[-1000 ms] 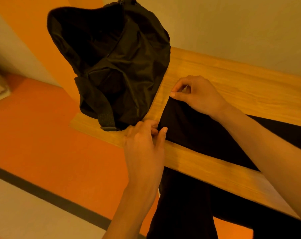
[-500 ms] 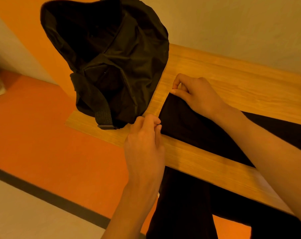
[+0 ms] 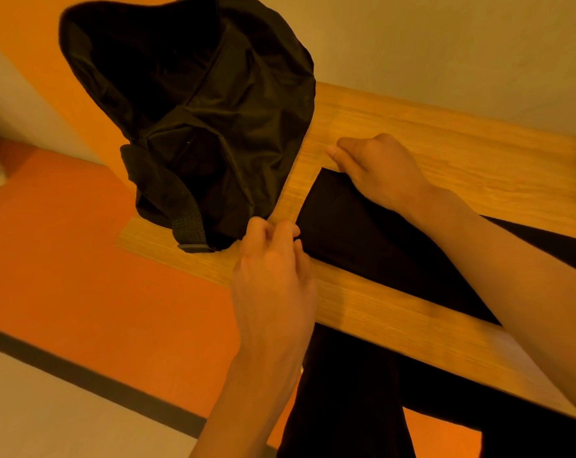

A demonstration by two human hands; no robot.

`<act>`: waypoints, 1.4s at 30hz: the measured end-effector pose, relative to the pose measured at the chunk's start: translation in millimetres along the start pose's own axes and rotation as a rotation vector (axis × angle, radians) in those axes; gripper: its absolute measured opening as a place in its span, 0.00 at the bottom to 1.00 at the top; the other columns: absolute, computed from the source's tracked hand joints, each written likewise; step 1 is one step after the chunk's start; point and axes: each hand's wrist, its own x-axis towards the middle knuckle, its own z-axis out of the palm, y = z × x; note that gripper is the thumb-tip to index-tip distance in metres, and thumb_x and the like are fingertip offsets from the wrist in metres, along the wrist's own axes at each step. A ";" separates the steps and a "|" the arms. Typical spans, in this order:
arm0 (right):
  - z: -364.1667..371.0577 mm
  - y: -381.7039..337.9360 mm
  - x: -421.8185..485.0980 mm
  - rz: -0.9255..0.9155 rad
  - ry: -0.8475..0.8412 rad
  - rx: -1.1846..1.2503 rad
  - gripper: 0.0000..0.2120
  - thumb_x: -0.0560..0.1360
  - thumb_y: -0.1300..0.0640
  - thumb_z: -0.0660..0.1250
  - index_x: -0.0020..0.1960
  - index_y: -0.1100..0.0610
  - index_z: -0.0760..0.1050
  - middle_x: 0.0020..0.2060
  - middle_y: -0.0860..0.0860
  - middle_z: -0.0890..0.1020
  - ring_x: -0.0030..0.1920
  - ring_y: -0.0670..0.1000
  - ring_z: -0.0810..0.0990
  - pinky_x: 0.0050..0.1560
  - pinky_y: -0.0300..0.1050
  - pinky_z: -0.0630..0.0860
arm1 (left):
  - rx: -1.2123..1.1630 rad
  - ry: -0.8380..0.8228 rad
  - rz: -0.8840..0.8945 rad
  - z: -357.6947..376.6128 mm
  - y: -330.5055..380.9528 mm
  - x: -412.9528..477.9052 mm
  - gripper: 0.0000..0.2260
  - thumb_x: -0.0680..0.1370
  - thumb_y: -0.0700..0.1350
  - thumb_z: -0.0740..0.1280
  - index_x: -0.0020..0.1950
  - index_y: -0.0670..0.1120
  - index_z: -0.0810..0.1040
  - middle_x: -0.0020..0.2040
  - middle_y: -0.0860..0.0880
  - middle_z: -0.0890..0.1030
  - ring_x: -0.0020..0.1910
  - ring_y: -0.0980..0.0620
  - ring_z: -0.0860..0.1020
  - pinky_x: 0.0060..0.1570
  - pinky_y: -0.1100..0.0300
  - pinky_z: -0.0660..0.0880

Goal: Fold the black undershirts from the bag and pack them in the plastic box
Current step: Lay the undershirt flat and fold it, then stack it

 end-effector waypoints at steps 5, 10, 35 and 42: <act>-22.2 16.7 -34.1 0.097 0.195 0.015 0.18 0.85 0.49 0.54 0.49 0.58 0.78 0.39 0.52 0.81 0.40 0.55 0.79 0.42 0.52 0.73 | 0.042 -0.079 0.307 11.6 24.0 11.1 0.12 0.81 0.44 0.63 0.63 0.42 0.79 0.62 0.45 0.76 0.59 0.47 0.74 0.54 0.54 0.75; -34.5 19.4 -115.8 0.162 0.051 -0.240 0.24 0.85 0.46 0.51 0.73 0.59 0.71 0.68 0.59 0.77 0.69 0.60 0.75 0.68 0.60 0.70 | 0.308 -0.498 0.480 44.7 31.9 49.2 0.30 0.86 0.58 0.47 0.83 0.42 0.51 0.83 0.43 0.48 0.82 0.47 0.46 0.80 0.50 0.50; -69.1 49.5 -239.8 0.582 -0.198 -0.315 0.39 0.75 0.29 0.25 0.81 0.47 0.37 0.81 0.52 0.39 0.80 0.50 0.35 0.80 0.53 0.38 | 0.451 -0.542 0.572 75.6 72.3 6.2 0.35 0.81 0.70 0.40 0.84 0.53 0.43 0.83 0.43 0.39 0.81 0.44 0.37 0.80 0.45 0.43; -80.4 73.1 -266.7 0.651 -0.224 -0.211 0.38 0.73 0.27 0.28 0.80 0.40 0.35 0.80 0.47 0.36 0.79 0.46 0.33 0.79 0.51 0.38 | 0.572 -0.526 0.392 52.8 17.8 50.5 0.41 0.74 0.76 0.33 0.82 0.57 0.37 0.83 0.44 0.37 0.81 0.48 0.34 0.80 0.48 0.41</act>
